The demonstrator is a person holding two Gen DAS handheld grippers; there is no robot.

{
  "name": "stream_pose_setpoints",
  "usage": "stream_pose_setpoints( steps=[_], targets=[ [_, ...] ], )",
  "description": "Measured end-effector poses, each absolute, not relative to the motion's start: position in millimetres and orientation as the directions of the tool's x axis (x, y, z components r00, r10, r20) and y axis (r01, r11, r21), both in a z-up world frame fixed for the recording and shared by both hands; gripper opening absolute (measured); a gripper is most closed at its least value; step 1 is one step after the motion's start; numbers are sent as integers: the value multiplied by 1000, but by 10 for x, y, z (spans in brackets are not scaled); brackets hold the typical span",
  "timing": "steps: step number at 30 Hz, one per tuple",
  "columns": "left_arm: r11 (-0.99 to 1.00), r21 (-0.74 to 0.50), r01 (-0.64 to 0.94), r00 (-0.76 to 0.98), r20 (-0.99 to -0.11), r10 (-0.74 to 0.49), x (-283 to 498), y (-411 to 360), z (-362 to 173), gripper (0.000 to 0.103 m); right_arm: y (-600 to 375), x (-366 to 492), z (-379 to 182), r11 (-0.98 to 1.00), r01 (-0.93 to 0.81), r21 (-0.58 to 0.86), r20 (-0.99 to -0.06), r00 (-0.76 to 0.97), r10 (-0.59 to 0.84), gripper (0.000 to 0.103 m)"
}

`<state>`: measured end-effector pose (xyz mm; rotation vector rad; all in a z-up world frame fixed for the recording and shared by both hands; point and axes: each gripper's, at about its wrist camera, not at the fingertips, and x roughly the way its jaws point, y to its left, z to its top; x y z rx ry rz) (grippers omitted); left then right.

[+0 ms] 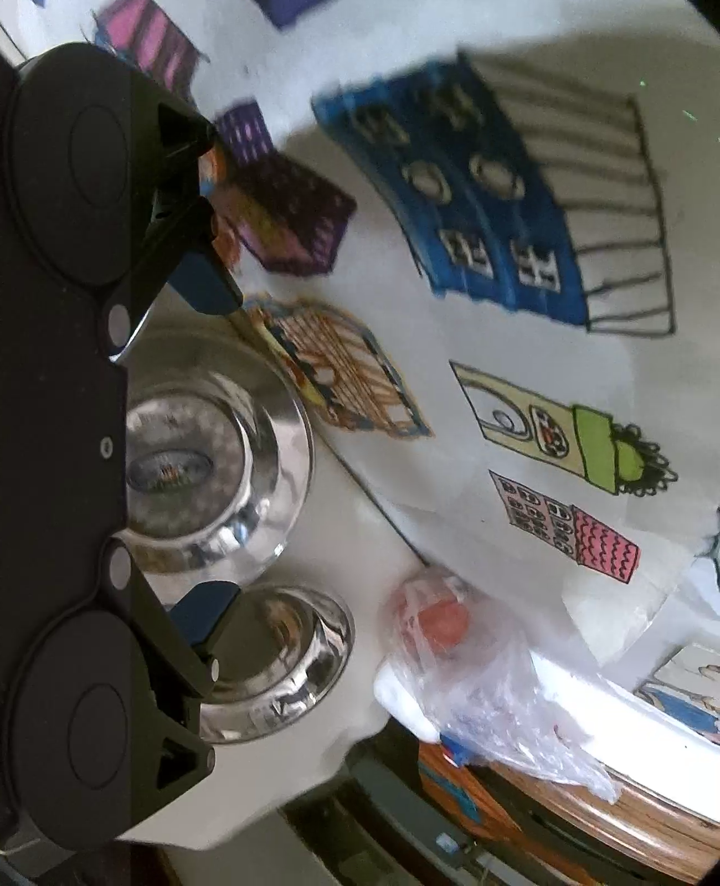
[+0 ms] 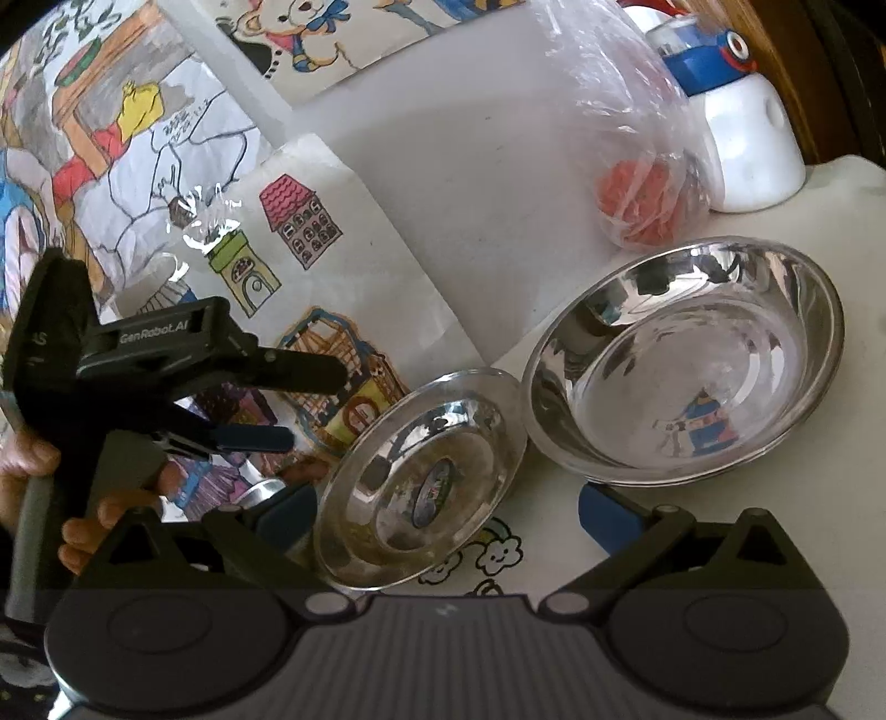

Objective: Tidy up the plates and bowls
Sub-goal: 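Move the right gripper to the stickered steel plate's rim and close, then lift the stickered plate with the right gripper onto the large plate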

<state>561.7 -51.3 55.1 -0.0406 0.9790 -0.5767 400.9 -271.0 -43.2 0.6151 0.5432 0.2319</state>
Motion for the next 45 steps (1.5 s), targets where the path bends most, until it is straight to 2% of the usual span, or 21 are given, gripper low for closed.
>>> stream_pose_setpoints(
  steps=[11, 21, 33, 38, 43, 45],
  targets=[
    [818, -333, 469, 362, -772, -522, 5706, -590, 355, 102, -2714, 4060, -532, 761, -78, 644, -396, 818, 418, 103],
    [878, -245, 411, 355, -844, -402, 5767, -729, 193, 102, -2713, 4081, -530, 772, -82, 631, -391, 826, 407, 101],
    [911, -137, 389, 339, -898, -280, 5811, -874, 40, 102, -2647, 4131, -573, 800, -82, 595, -406, 828, 387, 82],
    [913, -146, 382, 339, -897, -285, 5809, -830, 1, 95, -2644, 4159, -597, 794, -92, 601, -409, 818, 405, 65],
    [915, -164, 370, 342, -891, -298, 5790, -734, 67, 77, -2620, 4170, -602, 804, -95, 588, -422, 811, 405, 50],
    [912, -172, 372, 341, -889, -306, 5783, -722, 78, 73, -2608, 4173, -603, 810, -92, 579, -432, 808, 400, 43]
  ],
)
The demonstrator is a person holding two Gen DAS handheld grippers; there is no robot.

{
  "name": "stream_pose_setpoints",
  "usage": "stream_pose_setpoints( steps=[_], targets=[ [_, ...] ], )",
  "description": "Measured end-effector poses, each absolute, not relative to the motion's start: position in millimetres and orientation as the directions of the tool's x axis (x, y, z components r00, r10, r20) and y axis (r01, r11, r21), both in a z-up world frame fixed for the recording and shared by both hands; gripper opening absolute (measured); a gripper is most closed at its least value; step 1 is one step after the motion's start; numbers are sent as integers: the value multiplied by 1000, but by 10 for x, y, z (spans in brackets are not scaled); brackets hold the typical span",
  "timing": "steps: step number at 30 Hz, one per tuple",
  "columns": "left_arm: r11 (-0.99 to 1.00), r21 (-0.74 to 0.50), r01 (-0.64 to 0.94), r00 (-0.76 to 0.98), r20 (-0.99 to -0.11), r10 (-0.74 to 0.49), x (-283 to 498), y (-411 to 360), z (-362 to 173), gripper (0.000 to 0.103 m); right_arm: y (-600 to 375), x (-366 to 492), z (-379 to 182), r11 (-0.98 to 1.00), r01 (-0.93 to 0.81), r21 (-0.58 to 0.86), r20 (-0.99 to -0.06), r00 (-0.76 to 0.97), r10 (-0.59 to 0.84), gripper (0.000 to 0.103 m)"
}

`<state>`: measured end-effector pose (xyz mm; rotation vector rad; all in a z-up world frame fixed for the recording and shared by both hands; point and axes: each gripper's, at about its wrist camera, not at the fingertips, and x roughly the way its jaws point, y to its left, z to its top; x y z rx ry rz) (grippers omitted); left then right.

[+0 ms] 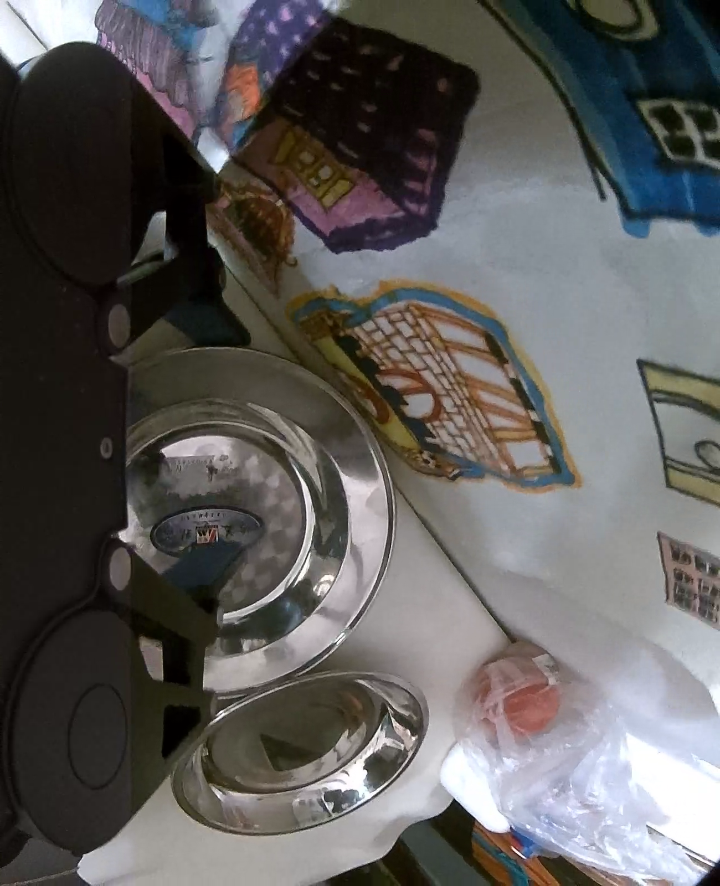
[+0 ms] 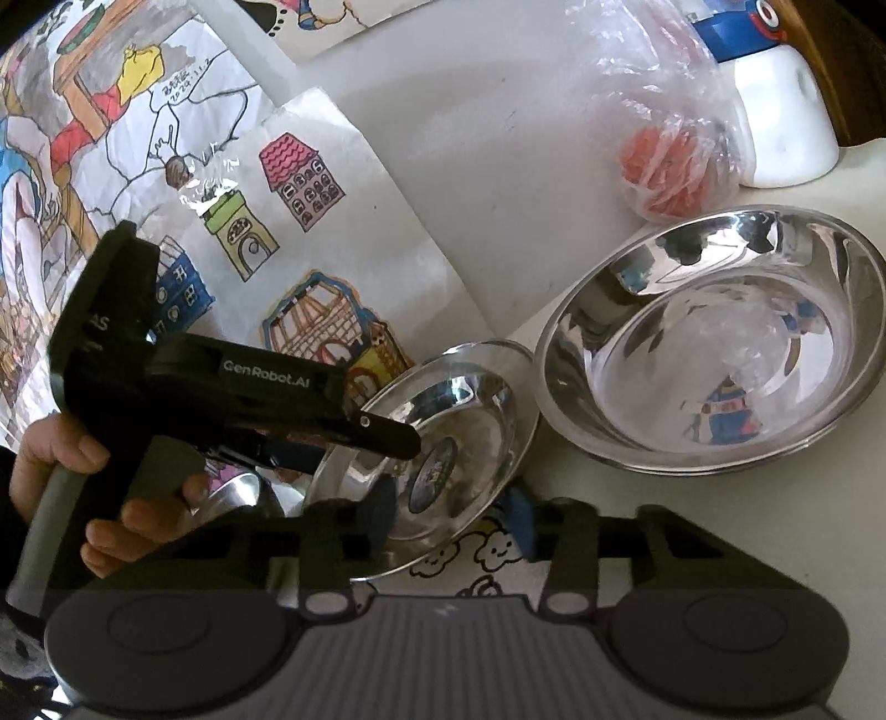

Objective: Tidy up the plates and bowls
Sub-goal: 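Lift the stickered plate with the right gripper onto the large plate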

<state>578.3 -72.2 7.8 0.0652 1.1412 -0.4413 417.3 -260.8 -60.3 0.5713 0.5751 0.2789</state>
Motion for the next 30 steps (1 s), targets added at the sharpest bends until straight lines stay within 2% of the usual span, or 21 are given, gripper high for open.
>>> stream_pose_setpoints(
  steps=[8, 11, 16, 19, 30],
  targets=[
    [921, -152, 359, 353, -891, -285, 5772, -694, 114, 58, -2619, 4156, -598, 821, -75, 566, -446, 810, 381, 26],
    [920, -158, 358, 356, -888, -291, 5742, -686, 145, 58, -2611, 4145, -595, 826, -72, 559, -447, 813, 373, 26],
    [929, -137, 342, 362, -893, -266, 5689, -680, 133, 45, -2649, 4125, -620, 813, -58, 579, -454, 806, 380, 23],
    [934, -152, 323, 362, -892, -270, 5658, -647, 159, 40, -2682, 4105, -627, 797, -46, 602, -458, 797, 393, 23],
    [933, -154, 324, 384, -880, -279, 5432, -576, 404, 40, -2727, 4008, -573, 777, -26, 629, -469, 785, 405, 23]
  ],
)
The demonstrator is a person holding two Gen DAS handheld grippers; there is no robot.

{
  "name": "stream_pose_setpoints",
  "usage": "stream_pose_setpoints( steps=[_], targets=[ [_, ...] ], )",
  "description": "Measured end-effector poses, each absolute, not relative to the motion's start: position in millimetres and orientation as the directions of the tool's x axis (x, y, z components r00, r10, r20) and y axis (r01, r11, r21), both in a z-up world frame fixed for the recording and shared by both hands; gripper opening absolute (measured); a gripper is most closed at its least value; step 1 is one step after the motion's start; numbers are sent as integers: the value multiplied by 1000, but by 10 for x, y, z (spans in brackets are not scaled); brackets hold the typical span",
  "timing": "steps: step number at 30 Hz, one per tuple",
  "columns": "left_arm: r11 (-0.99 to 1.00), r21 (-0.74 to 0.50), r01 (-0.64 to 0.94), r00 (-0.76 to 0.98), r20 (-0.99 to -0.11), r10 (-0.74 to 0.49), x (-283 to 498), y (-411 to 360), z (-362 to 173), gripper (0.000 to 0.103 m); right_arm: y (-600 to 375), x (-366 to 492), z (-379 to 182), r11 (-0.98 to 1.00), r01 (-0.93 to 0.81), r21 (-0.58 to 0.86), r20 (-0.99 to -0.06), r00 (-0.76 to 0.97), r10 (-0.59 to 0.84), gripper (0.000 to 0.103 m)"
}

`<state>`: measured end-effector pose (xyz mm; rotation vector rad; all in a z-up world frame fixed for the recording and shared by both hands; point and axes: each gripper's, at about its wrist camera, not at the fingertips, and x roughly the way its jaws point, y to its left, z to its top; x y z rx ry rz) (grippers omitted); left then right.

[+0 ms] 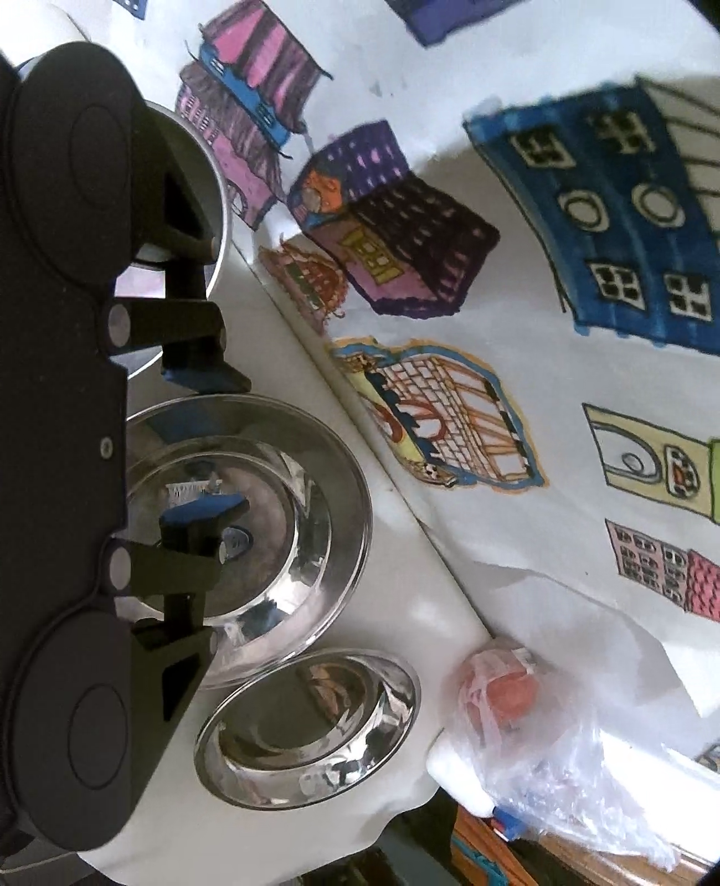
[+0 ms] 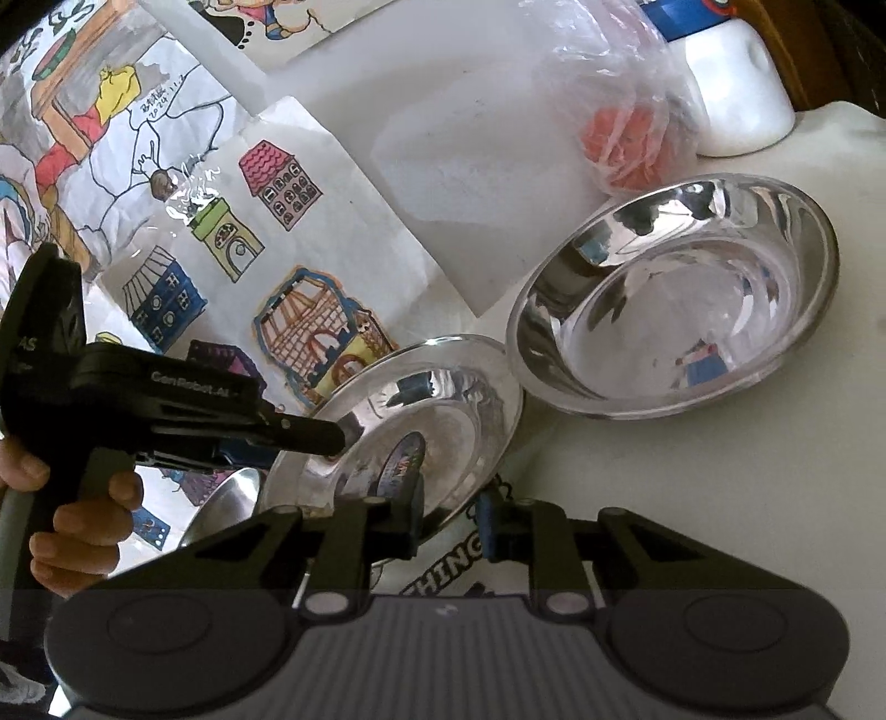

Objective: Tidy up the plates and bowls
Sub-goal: 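Lift the stickered plate with the right gripper onto the large plate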

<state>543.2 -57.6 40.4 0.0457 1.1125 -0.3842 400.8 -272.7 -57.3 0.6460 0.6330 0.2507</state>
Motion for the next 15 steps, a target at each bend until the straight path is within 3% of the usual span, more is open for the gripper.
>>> stream_pose_setpoints(
  steps=[15],
  targets=[
    [927, -160, 338, 401, -867, -296, 5156, -518, 651, 40, -2812, 3781, -337, 770, -36, 637, -445, 798, 406, 23]
  ],
)
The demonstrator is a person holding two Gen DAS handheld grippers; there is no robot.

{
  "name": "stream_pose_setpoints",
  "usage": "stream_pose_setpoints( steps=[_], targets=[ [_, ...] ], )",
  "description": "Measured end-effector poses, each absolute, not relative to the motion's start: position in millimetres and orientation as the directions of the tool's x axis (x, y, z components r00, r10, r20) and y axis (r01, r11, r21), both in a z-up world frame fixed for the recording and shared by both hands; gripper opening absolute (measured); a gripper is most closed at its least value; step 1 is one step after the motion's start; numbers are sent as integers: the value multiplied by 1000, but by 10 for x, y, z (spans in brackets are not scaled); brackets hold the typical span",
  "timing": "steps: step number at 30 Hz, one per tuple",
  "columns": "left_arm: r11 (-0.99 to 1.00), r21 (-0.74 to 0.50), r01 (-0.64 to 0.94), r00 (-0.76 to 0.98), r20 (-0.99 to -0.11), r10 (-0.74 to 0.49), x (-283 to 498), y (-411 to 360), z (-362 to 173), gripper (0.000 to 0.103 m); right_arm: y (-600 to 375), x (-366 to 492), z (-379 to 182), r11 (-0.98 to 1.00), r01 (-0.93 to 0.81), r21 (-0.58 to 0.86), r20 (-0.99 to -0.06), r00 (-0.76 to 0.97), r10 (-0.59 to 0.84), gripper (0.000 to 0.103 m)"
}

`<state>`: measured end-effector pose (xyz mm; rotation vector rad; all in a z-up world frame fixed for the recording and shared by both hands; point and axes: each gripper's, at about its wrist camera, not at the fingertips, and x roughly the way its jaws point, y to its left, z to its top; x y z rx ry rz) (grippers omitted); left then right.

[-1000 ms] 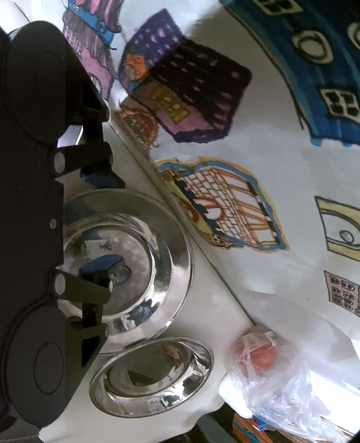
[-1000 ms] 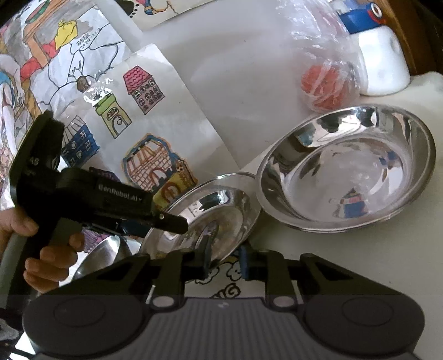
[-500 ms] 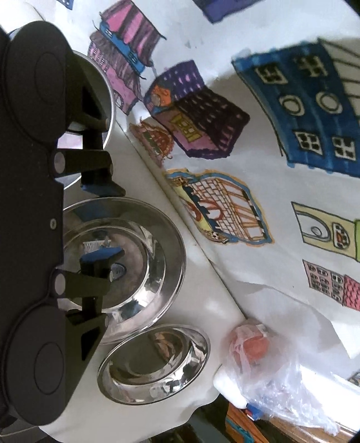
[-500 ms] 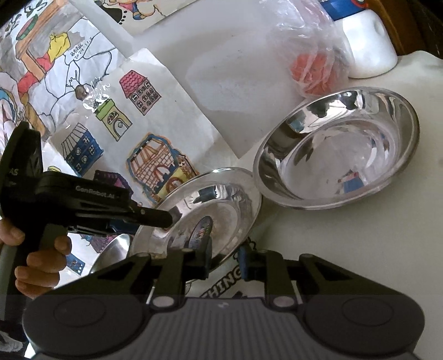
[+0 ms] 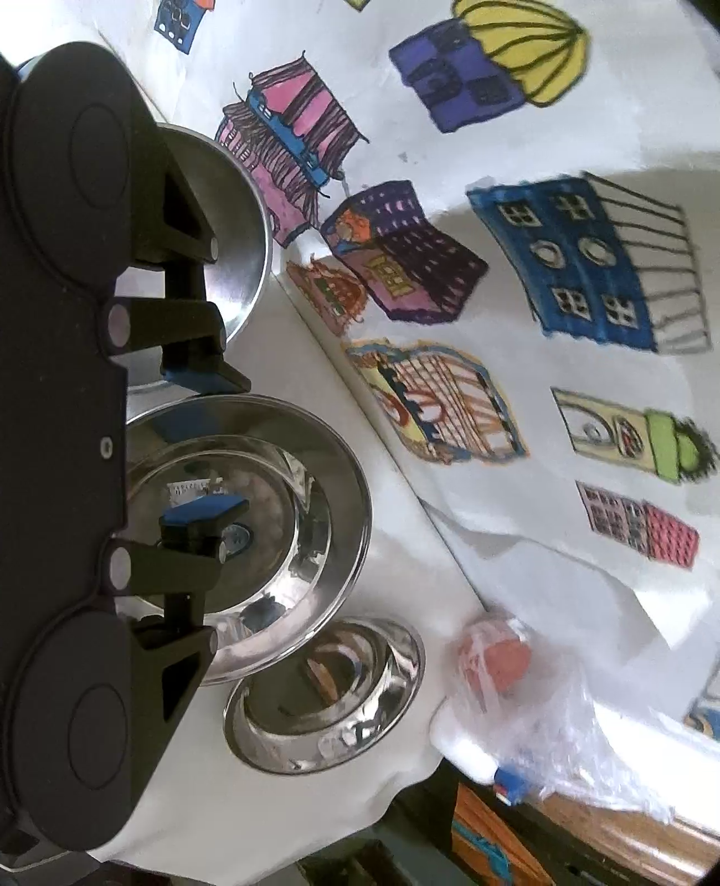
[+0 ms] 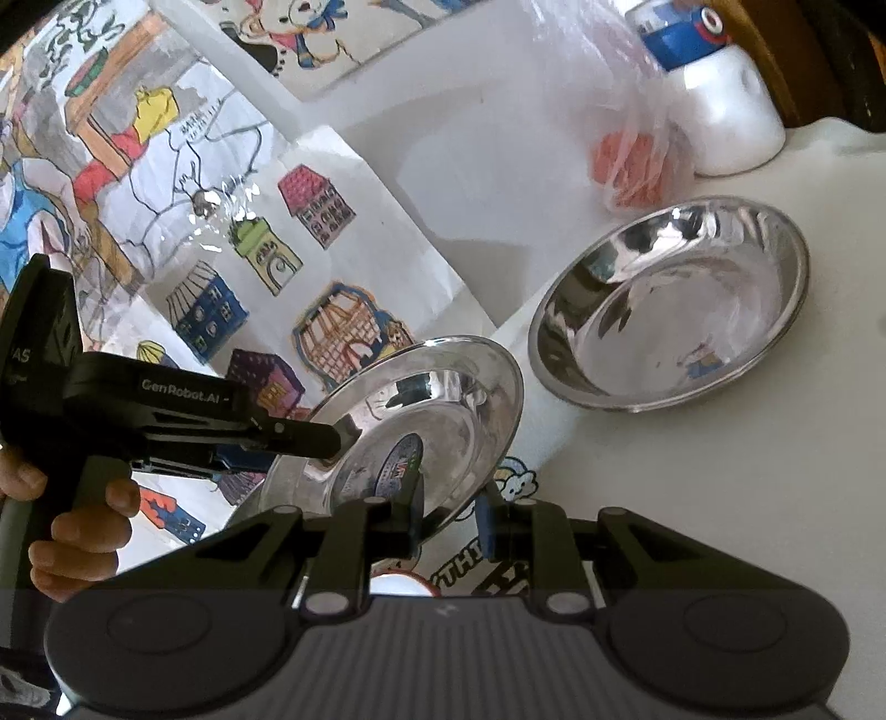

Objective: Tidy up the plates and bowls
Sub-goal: 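Lift the stickered plate with the right gripper onto the large plate, then lower the stickered plate into the large plate and open the right gripper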

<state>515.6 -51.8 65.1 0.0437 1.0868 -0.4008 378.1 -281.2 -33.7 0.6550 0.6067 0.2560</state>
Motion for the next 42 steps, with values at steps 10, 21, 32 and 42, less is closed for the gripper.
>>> stream_pose_setpoints(
  steps=[10, 21, 32, 42],
  targets=[
    [906, -189, 380, 416, -839, -350, 5043, -845, 797, 40, -3163, 3636, -116, 783, -12, 622, -426, 834, 351, 23],
    [873, -263, 411, 396, -811, -431, 5142, -1474, 571, 40, -3685, 3752, -161, 831, 71, 551, -464, 854, 234, 23],
    [880, -251, 403, 435, -794, -426, 5208, -1817, 418, 41, -3870, 3854, -295, 853, 100, 512, -491, 849, 196, 23],
    [887, -233, 398, 453, -791, -411, 5225, -1895, 358, 41, -3842, 3894, -256, 884, 99, 457, -501, 850, 163, 24]
  ],
)
